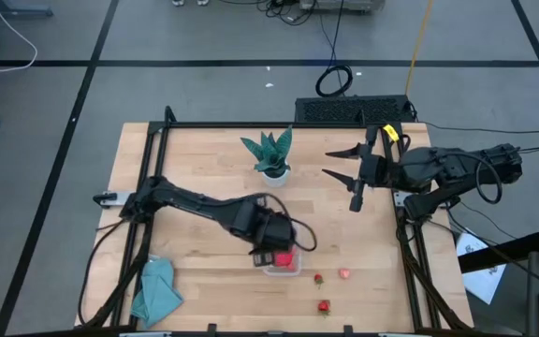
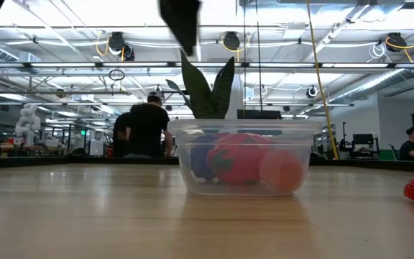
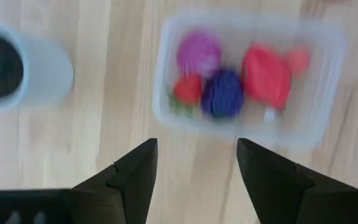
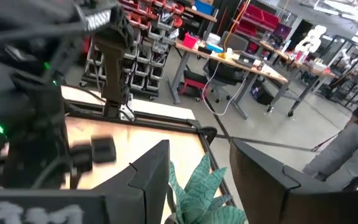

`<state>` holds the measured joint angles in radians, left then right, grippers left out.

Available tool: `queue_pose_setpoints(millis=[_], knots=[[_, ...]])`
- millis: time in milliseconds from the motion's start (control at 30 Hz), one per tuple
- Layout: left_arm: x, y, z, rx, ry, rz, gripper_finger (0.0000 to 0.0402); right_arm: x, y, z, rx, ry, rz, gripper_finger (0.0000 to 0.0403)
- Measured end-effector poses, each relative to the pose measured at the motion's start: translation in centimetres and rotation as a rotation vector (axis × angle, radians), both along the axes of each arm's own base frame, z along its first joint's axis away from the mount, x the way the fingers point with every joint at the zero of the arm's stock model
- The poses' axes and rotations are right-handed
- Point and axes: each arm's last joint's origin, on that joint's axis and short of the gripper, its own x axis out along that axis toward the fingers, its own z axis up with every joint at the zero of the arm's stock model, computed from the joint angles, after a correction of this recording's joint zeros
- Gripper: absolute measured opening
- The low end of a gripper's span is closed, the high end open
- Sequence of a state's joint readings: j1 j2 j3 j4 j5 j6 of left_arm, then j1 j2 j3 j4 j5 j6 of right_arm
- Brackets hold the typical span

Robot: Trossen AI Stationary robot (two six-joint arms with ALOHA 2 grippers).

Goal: Pick and placing Produce into tupperware
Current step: Put the pink peach into the transparent bin

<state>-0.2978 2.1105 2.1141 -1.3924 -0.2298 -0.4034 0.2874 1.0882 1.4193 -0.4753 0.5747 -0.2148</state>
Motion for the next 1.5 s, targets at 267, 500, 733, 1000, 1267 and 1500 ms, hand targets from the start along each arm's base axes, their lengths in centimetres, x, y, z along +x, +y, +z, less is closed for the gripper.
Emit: queue_pose_setpoints(millis=[267,500,733,1000,1267,1500], knots=[[-3.1,-3.7,-0.5,0.043,0.137,0.068,0.0225,-0.5,0.1,-1.8,0.157,0.144,0.004,0.016],[-4.1,-5.3,-1.8,0.159,0.145,0.028,0.0225,-0.9,1.2,-4.4,0.441,0.353,0.217,0.016],[-4.2,-4.5,-3.7,0.204,0.21,0.041,0.0225,-0.9,3.6,-10.3,0.474,0.542,0.247,0.016],[-5.8,-2.8,-5.4,0.229,0.3,0.105,0.0225,-2.3,5.9,-16.5,0.572,0.695,0.199,0.016],[-9.7,-0.5,-3.6,0.213,0.248,0.303,0.0225,-3.8,8.0,-18.7,0.698,0.73,0.183,0.016],[-12.0,0.6,-2.2,0.229,0.16,0.406,0.0225,-3.9,9.4,-20.8,0.716,0.854,0.141,0.016]])
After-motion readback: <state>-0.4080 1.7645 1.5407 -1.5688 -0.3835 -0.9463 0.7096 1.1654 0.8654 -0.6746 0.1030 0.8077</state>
